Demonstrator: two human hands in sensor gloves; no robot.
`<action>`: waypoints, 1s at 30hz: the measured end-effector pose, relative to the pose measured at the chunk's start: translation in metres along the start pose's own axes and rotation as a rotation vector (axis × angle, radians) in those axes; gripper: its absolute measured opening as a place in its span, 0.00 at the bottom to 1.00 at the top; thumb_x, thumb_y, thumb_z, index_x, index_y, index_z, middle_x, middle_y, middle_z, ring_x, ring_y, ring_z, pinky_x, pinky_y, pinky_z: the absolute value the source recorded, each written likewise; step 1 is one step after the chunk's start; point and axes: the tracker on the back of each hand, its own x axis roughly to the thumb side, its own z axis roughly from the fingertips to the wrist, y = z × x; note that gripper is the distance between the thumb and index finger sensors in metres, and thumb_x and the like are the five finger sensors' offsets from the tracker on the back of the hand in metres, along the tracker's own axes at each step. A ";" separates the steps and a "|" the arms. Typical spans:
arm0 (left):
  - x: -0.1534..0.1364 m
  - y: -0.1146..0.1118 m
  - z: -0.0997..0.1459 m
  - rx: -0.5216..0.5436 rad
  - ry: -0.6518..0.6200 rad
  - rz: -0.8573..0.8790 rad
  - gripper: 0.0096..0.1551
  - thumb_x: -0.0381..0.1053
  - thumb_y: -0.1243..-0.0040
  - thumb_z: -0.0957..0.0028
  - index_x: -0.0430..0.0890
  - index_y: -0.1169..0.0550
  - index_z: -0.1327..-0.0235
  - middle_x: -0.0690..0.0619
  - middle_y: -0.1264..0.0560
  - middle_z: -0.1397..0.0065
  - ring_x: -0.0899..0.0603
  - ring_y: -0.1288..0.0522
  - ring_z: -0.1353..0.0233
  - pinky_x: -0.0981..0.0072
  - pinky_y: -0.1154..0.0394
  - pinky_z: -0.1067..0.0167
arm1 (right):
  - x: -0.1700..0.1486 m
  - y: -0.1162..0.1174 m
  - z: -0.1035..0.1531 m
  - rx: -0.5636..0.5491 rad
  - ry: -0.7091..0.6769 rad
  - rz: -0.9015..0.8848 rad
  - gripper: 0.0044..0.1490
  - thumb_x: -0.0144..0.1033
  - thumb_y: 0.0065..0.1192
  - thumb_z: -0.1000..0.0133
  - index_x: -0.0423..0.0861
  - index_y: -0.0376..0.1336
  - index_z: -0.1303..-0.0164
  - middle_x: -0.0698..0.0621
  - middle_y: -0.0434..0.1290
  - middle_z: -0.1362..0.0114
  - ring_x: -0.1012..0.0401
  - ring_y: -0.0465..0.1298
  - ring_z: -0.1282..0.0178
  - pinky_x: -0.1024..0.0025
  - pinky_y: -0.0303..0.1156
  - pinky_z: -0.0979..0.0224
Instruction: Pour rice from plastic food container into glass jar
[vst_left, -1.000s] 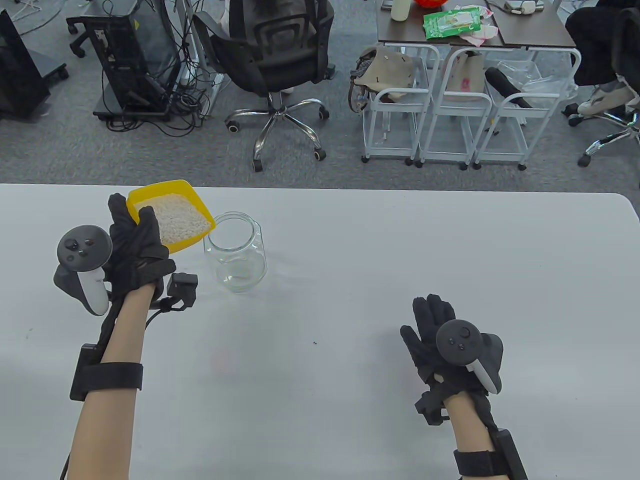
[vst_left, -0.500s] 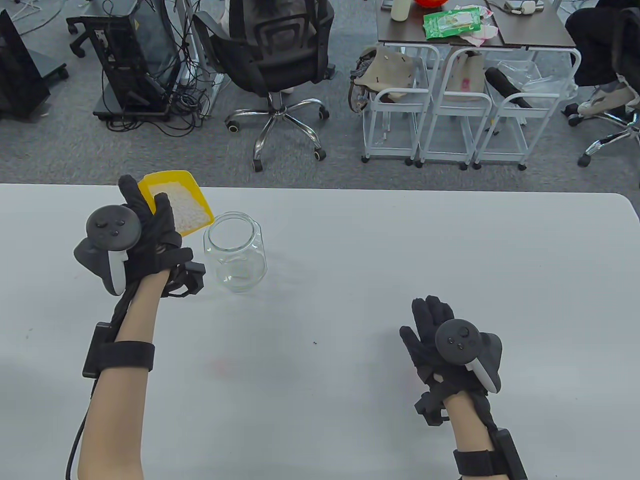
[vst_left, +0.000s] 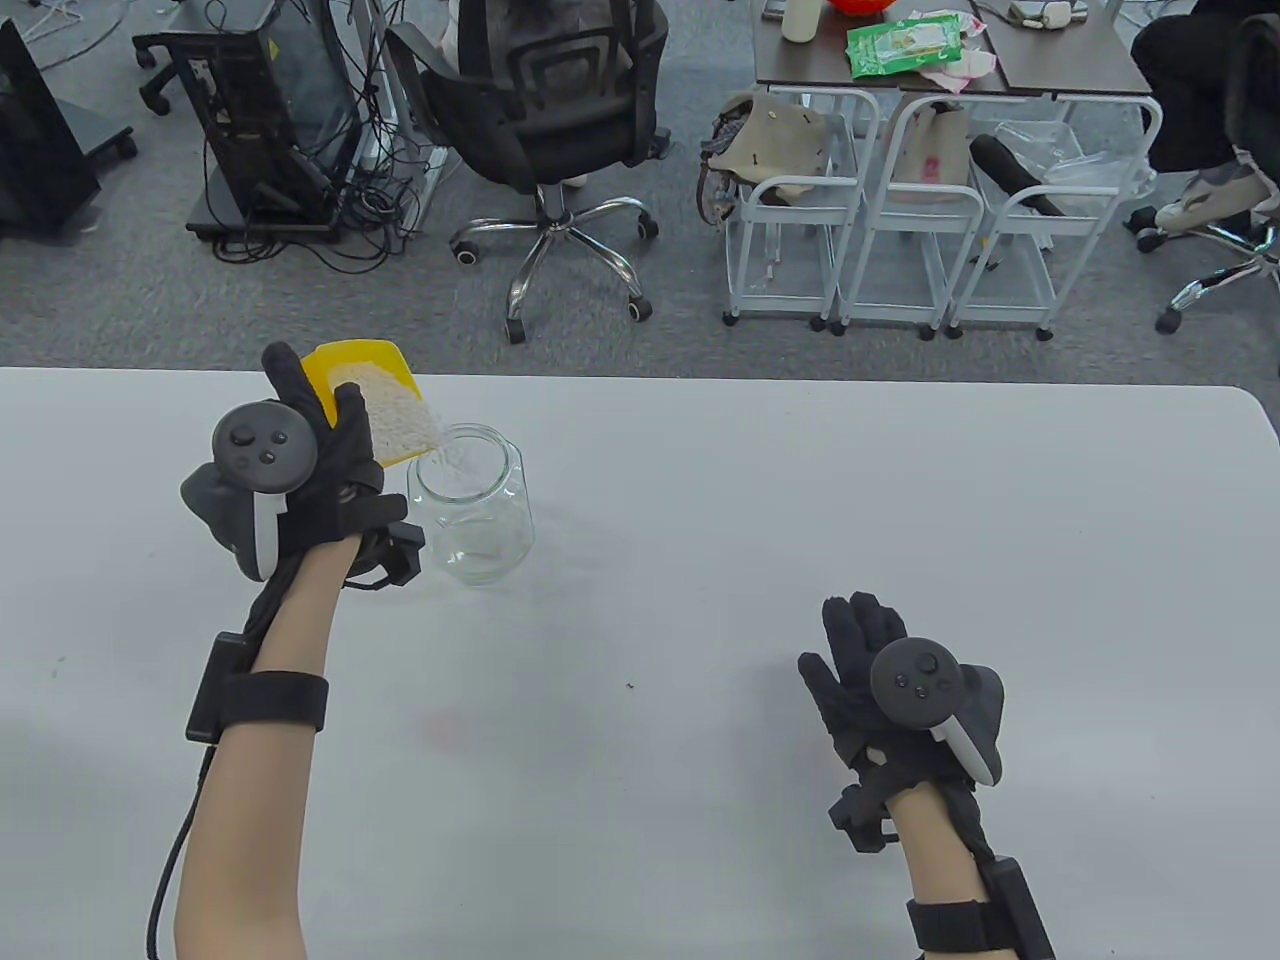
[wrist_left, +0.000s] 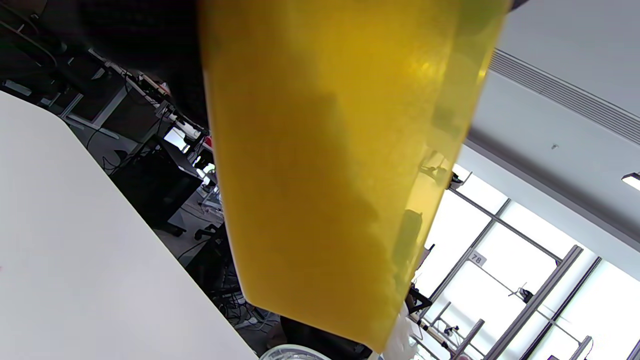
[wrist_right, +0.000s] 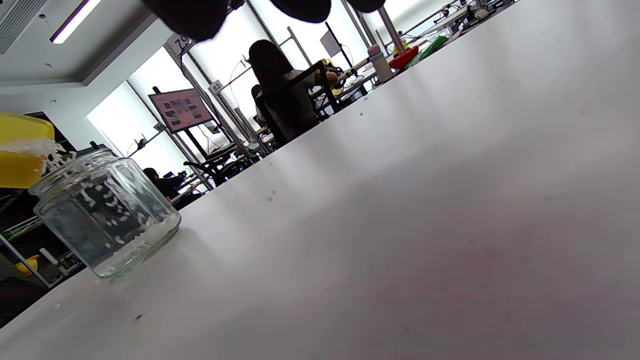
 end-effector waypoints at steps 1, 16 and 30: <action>0.001 0.000 0.000 0.004 -0.006 -0.011 0.43 0.66 0.57 0.39 0.52 0.50 0.14 0.29 0.33 0.29 0.35 0.21 0.48 0.54 0.20 0.56 | 0.000 0.000 0.000 0.001 -0.001 0.001 0.45 0.50 0.50 0.36 0.40 0.47 0.13 0.33 0.44 0.12 0.32 0.42 0.15 0.34 0.42 0.24; 0.010 -0.002 0.002 0.028 -0.063 -0.081 0.43 0.66 0.57 0.39 0.52 0.50 0.14 0.30 0.33 0.29 0.35 0.20 0.48 0.54 0.20 0.56 | 0.000 0.001 -0.001 0.008 -0.005 -0.001 0.45 0.50 0.50 0.36 0.40 0.47 0.13 0.33 0.44 0.13 0.32 0.42 0.15 0.34 0.42 0.24; 0.019 -0.003 0.003 0.055 -0.124 -0.138 0.43 0.66 0.57 0.39 0.53 0.50 0.14 0.30 0.33 0.29 0.35 0.21 0.48 0.54 0.20 0.55 | 0.000 0.003 -0.001 0.015 -0.005 -0.005 0.45 0.50 0.50 0.36 0.40 0.47 0.13 0.33 0.45 0.12 0.32 0.42 0.15 0.34 0.43 0.24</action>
